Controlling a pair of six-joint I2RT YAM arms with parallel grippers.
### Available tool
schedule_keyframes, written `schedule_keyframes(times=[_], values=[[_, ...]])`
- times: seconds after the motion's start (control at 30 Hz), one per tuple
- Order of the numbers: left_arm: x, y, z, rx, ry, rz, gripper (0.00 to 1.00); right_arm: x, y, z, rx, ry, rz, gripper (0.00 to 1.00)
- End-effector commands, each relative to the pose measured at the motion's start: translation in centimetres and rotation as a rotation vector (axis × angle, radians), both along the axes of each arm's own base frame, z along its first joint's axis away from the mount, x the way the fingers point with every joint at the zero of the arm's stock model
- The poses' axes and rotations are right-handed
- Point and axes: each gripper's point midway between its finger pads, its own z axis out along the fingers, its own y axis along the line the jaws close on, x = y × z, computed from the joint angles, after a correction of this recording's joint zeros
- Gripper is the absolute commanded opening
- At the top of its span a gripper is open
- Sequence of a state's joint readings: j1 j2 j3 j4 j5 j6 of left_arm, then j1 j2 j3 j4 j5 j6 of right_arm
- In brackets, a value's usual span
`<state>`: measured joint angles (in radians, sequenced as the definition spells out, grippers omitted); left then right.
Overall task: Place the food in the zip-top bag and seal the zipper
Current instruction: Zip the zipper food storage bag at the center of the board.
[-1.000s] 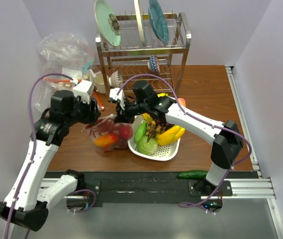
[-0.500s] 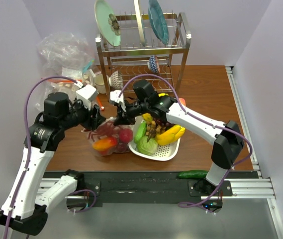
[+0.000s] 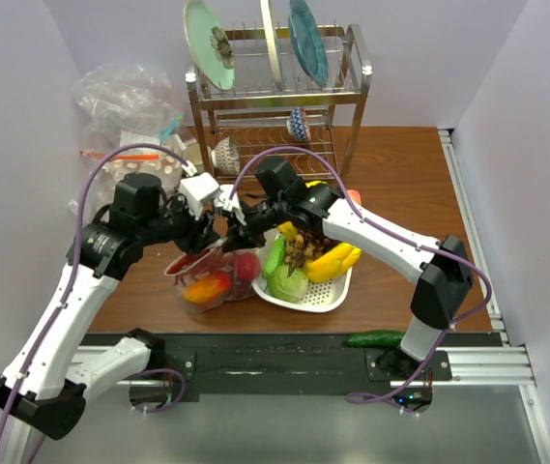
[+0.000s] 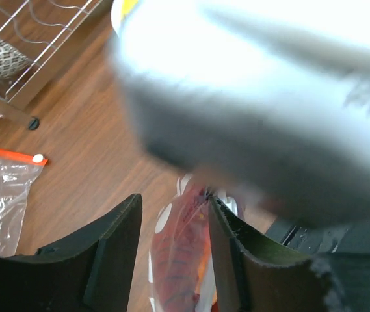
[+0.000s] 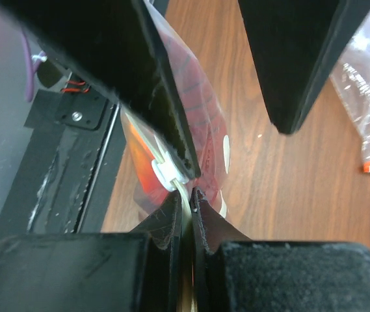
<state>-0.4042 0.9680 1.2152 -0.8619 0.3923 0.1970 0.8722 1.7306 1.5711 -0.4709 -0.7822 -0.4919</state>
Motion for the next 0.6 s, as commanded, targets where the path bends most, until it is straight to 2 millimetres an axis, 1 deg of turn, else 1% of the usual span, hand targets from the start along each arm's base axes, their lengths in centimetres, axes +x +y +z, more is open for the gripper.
schedule_keyframes(times=[0.0, 0.07, 0.13, 0.17, 0.4, 0.5, 0.57], values=[[-1.3, -0.4, 0.6, 0.028, -0.007, -0.051, 0.46, -0.5, -0.1, 4.6, 0.09, -0.067, 0.038, 0.0], [-1.2, 0.2, 0.9, 0.04, -0.023, -0.024, 0.41, -0.8, -0.1, 4.7, 0.094, -0.068, 0.047, 0.0], [-1.4, 0.3, 1.1, 0.044, -0.026, -0.021, 0.4, -0.8, -0.1, 4.7, 0.092, -0.07, 0.049, 0.0], [-1.5, 0.5, 1.7, 0.04, -0.039, -0.019, 0.4, -0.7, -0.1, 4.6, 0.09, -0.071, 0.05, 0.0], [-2.5, 1.2, 3.4, 0.041, -0.078, -0.014, 0.4, -0.8, -0.2, 4.1, 0.079, -0.068, 0.058, 0.0], [-3.2, 0.8, 3.4, 0.036, -0.073, -0.054, 0.4, -0.9, -0.1, 4.1, 0.081, -0.063, 0.062, 0.0], [-3.5, 0.8, 2.9, 0.044, -0.057, -0.061, 0.4, -1.0, -0.2, 4.2, 0.083, -0.065, 0.062, 0.0]])
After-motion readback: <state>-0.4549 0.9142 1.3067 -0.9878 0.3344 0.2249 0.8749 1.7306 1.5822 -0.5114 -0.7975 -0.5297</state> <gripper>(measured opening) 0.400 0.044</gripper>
